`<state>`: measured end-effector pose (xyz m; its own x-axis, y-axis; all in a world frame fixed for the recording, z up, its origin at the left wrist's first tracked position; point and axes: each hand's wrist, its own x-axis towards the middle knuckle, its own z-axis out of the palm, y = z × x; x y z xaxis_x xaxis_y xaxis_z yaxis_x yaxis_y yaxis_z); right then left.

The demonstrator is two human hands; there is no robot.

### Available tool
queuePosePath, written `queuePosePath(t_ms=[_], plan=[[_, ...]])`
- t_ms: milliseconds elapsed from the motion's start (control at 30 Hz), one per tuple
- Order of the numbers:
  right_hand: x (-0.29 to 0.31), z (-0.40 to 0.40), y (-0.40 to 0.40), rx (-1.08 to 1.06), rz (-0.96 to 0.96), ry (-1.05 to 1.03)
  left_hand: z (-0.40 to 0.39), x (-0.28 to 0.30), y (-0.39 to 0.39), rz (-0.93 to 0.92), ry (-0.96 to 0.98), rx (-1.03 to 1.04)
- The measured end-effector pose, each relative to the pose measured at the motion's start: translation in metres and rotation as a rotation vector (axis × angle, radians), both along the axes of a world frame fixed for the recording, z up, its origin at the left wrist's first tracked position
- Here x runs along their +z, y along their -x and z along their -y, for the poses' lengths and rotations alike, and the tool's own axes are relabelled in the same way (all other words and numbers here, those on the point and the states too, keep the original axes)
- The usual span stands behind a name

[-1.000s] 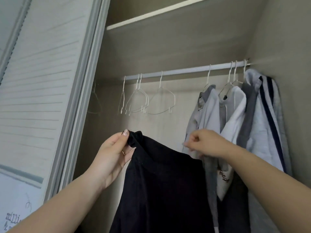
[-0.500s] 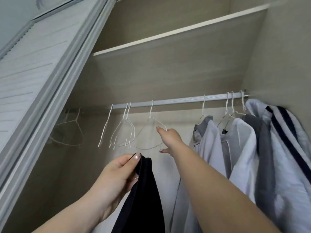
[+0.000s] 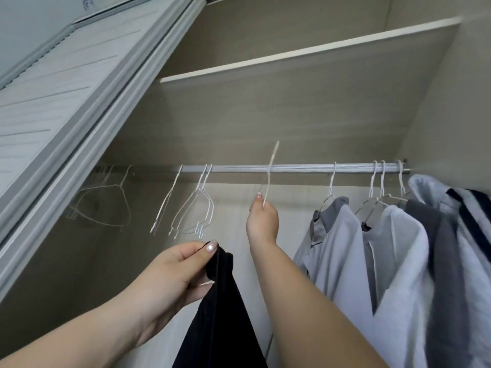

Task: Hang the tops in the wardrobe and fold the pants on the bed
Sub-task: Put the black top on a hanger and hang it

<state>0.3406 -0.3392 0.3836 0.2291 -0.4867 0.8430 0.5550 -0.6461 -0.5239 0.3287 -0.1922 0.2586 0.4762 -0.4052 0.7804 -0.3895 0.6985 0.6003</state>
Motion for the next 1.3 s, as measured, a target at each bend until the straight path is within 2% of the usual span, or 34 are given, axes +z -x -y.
queuePosePath(t_ms=[167, 300, 567, 733, 933, 1167, 1300], plan=[[-0.034, -0.004, 0.019, 0.016, -0.067, 0.04, -0.011, -0.014, 0.001, -0.023, -0.031, -0.003], [-0.08, -0.009, 0.048, -0.038, -0.075, 0.143, -0.018, -0.028, 0.005, -0.051, -0.09, 0.07], [-0.185, -0.047, 0.148, -0.069, -0.086, 0.273, -0.059, -0.077, -0.006, -0.119, -0.147, 0.147], [-0.249, -0.072, 0.209, -0.038, -0.195, 0.152, -0.105, -0.126, -0.014, -0.229, -0.231, 0.173], [-0.319, -0.108, 0.266, 0.284, -0.295, -0.076, -0.174, -0.202, -0.048, -0.333, -0.433, 0.294], [-0.347, -0.14, 0.279, 0.393, -0.378, -0.163, -0.224, -0.266, -0.061, -0.272, -0.63, 0.365], [-0.348, -0.146, 0.28, 0.416, -0.391, -0.198, -0.233, -0.272, -0.054, -0.24, -0.624, 0.366]])
